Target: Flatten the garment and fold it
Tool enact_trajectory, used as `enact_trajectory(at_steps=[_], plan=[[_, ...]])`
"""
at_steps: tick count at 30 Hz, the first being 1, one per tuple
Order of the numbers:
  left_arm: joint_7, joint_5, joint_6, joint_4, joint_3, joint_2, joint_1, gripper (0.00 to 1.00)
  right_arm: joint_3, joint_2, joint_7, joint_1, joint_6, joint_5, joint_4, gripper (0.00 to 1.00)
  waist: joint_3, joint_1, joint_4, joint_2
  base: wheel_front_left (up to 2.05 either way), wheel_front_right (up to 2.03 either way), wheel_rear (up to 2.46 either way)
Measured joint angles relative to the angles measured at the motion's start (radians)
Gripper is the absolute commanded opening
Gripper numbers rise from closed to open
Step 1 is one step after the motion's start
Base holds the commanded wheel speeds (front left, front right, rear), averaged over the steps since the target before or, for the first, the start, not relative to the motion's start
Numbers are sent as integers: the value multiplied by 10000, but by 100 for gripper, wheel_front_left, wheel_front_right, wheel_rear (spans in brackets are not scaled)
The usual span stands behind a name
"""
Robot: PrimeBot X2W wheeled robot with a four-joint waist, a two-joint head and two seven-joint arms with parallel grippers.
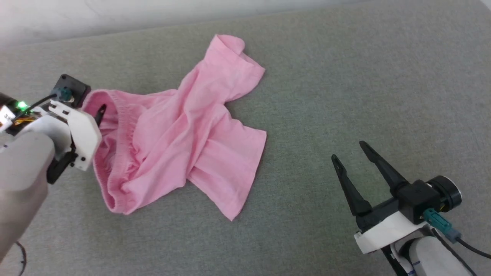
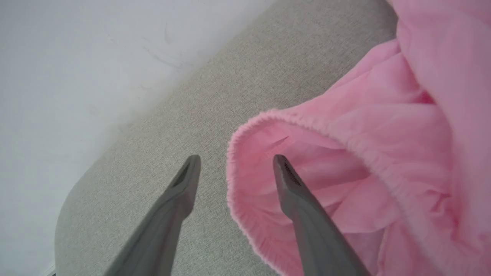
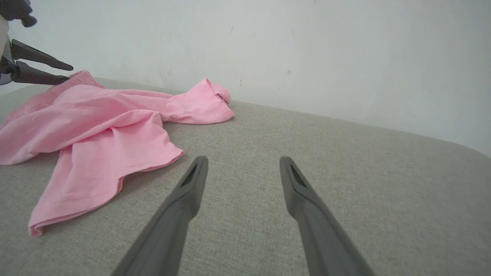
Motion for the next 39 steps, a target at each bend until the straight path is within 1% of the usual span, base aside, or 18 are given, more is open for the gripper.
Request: enact_trajectory(at_steps=[2, 4, 7, 9, 11, 13, 15, 16, 17, 19, 22, 24, 28, 30, 33, 36, 39], plan=[[-556, -65, 134, -29, 155, -109, 96, 100, 79, -176, 0, -63, 0, -33, 15, 100, -164, 0, 134, 0, 0, 0, 0], [-1193, -96, 460, -247, 328, -121, 235, 100, 267, -384, 0, -140, 0, -69, 38, 100, -344, 0, 300, 0, 0, 0, 0], [-2144, -290, 1110, -941, 851, -77, 623, 100, 677, -709, -2, -366, 0, -73, 86, 100, -584, -2, 602, 0, 0, 0, 0], [-2435, -460, 1707, -1651, 1319, -6, 1010, 100, 1093, -943, 8, -598, 0, -71, 136, 100, -723, -1, 820, 0, 0, 0, 0], [-2520, -418, 2564, -2757, 2061, 132, 1511, 100, 1645, -1195, 165, -922, 0, -44, 178, 100, -853, -2, 1039, 0, 0, 0, 0], [-2527, -19, 3463, -4422, 3283, 217, 2146, 100, 2213, -1429, 374, -1283, 0, 65, 192, 100, -957, -1, 1260, 0, 0, 0, 0], [-2537, 407, 4103, -5948, 4452, 146, 3046, 100, 2871, -1703, 662, -1697, 0, 236, 215, 100, -1040, -2, 1475, 0, 0, 0, 0], [-2537, 798, 4428, -6516, 4909, 113, 3594, 100, 3227, -1848, 825, -1906, 0, 343, 234, 100, -1073, -2, 1575, 0, 0, 0, 0], [-2535, 1131, 4717, -7003, 5298, 50, 4187, 100, 3557, -1981, 989, -2120, 0, 451, 282, 100, -1104, -2, 1668, 0, 0, 0, 0], [-2535, 1687, 5162, -7720, 6054, -171, 5366, 100, 4318, -2266, 1490, -2638, 0, 775, 407, 100, -1155, -2, 1840, 0, 0, 0, 0], [-2535, 2564, 5582, -8445, 7083, -604, 6690, 100, 5390, -2629, 2525, -3499, 0, 1375, 663, 100, -1193, -1, 2036, 0, 0, 0, 0], [-2535, 3041, 5703, -8863, 7762, -1076, 7390, 100, 5952, -2790, 3463, -4159, 0, 1839, 984, 100, -1179, -1, 2112, 0, 0, 0, 0], [-2535, 3827, 5630, -9436, 8876, -2222, 8548, 100, 6602, -2849, 5173, -5474, 0, 3032, 1705, 100, -1073, 1, 2177, 0, 0, 0, 0], [-2535, 4176, 5375, -9547, 9233, -2759, 8991, 100, 6870, -2798, 5985, -6092, 0, 3574, 2174, 100, -1020, 0, 2237, 0, 0, 0, 0], [-2535, 4615, 4911, -9557, 9697, -3438, 9405, 100, 7214, -2596, 6897, -6760, 0, 4360, 2920, 100, -910, 0, 2357, 0, 0, 0, 0], [-2535, 4951, 4381, -9505, 10046, -4021, 9470, 100, 7451, -2378, 7306, -7172, 0, 4899, 3785, 100, -775, 0, 2529, 0, 0, 0, 0], [-2535, 5310, 3871, -9394, 10312, -4497, 9459, 100, 7572, -2086, 7413, -7290, 0, 5413, 4677, 100, -599, 0, 2719, 0, 0, 0, 0]])
